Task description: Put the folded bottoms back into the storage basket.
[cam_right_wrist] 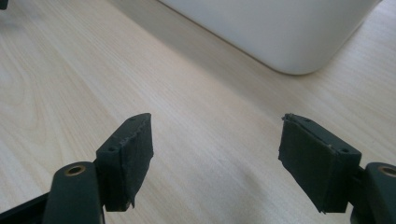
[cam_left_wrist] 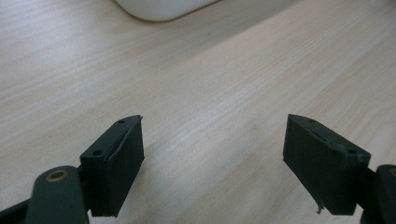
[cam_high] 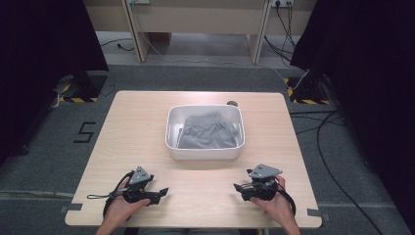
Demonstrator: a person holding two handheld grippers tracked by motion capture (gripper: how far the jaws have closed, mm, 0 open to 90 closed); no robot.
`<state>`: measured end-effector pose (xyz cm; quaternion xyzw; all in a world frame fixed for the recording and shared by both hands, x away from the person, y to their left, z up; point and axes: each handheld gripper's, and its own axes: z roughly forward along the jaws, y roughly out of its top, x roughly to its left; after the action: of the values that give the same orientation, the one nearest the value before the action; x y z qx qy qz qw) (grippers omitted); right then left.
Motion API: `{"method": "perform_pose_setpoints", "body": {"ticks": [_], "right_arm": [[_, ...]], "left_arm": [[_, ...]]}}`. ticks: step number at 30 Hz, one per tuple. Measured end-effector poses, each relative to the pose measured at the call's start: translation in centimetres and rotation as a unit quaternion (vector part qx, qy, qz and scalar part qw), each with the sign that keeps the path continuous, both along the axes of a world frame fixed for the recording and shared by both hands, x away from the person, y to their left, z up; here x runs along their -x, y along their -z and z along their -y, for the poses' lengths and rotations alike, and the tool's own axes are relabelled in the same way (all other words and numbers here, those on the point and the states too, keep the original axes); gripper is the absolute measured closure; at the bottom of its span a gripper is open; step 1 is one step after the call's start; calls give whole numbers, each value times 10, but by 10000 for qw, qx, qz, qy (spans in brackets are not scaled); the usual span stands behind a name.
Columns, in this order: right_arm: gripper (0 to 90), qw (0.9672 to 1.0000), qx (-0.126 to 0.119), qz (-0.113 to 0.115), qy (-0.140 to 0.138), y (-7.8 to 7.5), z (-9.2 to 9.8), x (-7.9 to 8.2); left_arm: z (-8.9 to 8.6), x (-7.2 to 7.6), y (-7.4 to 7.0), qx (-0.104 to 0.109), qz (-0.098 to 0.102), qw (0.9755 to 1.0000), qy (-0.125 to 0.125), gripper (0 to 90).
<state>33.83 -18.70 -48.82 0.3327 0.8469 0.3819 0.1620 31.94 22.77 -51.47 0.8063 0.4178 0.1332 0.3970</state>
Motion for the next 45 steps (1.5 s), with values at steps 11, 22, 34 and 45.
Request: {"method": "perform_pose_setpoints", "body": {"ticks": [11,22,34,45], "right_arm": [[263,9998,159,-120,-49,12,-6,5],[241,9992,312,-263,-14,23,-7,11],[143,9995,151,-250,147,29,-6,18],[130,9993,143,-268,198,29,-5,29]], "left_arm": [[-3,10,6,-36,65,10000,-50,186],[-1,22,8,-366,221,9991,-41,140],[-5,39,14,-224,415,9989,-57,110],[-4,50,17,-137,529,9983,-205,111]]}}
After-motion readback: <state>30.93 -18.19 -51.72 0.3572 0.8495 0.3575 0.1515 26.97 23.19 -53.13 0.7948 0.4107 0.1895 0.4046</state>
